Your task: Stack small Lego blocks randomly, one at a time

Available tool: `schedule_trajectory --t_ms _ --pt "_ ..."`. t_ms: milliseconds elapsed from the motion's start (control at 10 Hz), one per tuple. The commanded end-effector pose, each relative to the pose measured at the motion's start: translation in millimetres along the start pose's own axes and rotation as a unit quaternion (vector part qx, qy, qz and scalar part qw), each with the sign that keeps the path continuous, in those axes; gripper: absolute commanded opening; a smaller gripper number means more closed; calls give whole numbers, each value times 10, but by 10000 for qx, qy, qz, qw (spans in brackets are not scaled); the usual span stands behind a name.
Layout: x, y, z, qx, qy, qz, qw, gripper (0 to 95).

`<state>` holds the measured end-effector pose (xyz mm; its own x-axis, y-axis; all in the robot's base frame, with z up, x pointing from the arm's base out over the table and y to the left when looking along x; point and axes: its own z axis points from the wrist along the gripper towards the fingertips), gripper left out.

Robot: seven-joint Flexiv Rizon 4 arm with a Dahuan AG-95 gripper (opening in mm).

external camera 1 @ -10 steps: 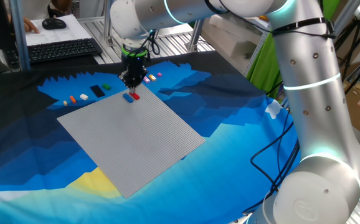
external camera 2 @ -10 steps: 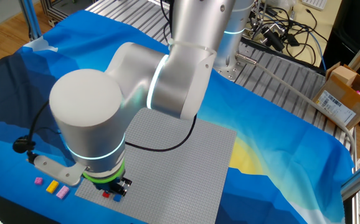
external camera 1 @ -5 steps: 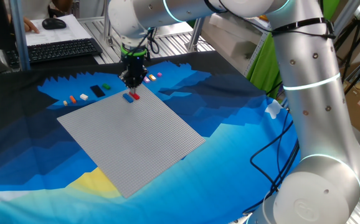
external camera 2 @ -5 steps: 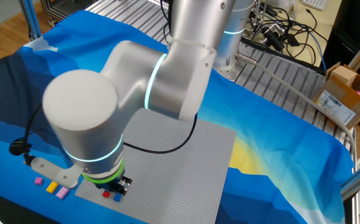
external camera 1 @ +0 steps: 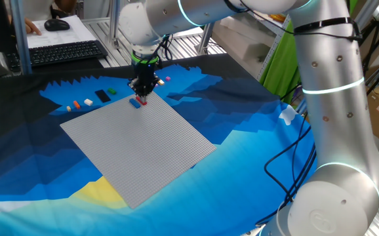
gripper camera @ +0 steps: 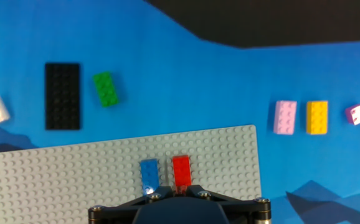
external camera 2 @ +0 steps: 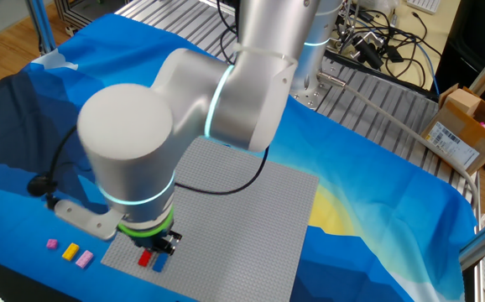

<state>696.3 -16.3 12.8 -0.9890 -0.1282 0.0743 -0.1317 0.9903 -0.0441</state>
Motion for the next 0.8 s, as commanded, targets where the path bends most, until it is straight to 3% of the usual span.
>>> schedule_trajectory --t_ms 100,800 --pt "14 -8 7 22 1 18 10000 0" --pt "-30 -8 -65 -21 -18 144 9999 0"
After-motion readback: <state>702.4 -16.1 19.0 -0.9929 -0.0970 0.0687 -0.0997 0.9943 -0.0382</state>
